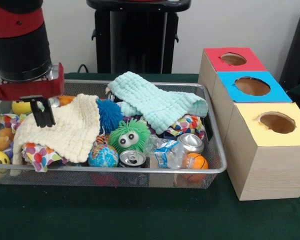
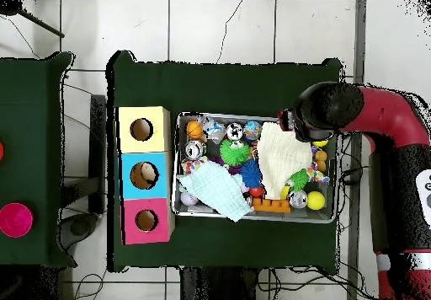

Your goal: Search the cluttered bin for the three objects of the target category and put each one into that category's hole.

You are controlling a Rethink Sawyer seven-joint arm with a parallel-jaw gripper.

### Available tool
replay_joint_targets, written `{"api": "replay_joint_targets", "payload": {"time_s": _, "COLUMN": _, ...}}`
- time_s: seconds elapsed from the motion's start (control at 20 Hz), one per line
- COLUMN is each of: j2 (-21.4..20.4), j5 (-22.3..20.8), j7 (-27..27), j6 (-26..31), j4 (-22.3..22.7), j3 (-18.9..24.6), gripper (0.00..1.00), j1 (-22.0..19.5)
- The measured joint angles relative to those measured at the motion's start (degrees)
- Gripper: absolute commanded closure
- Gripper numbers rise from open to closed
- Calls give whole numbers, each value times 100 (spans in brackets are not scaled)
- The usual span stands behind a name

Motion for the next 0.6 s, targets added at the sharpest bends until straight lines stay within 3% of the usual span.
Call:
{"api": "replay_joint_targets", "payload": {"time_s": 0.35, "j2": -328, "j5": 13, "j7": 0, "j6": 0, "j4": 631, "j3": -1, "gripper": 100, "j1": -4}}
{"api": "replay_joint_targets", "payload": {"time_s": 0.6, "j2": -383, "j5": 14, "j7": 0, "j6": -1, "j4": 762, "j3": -1, "gripper": 100, "j1": -4}}
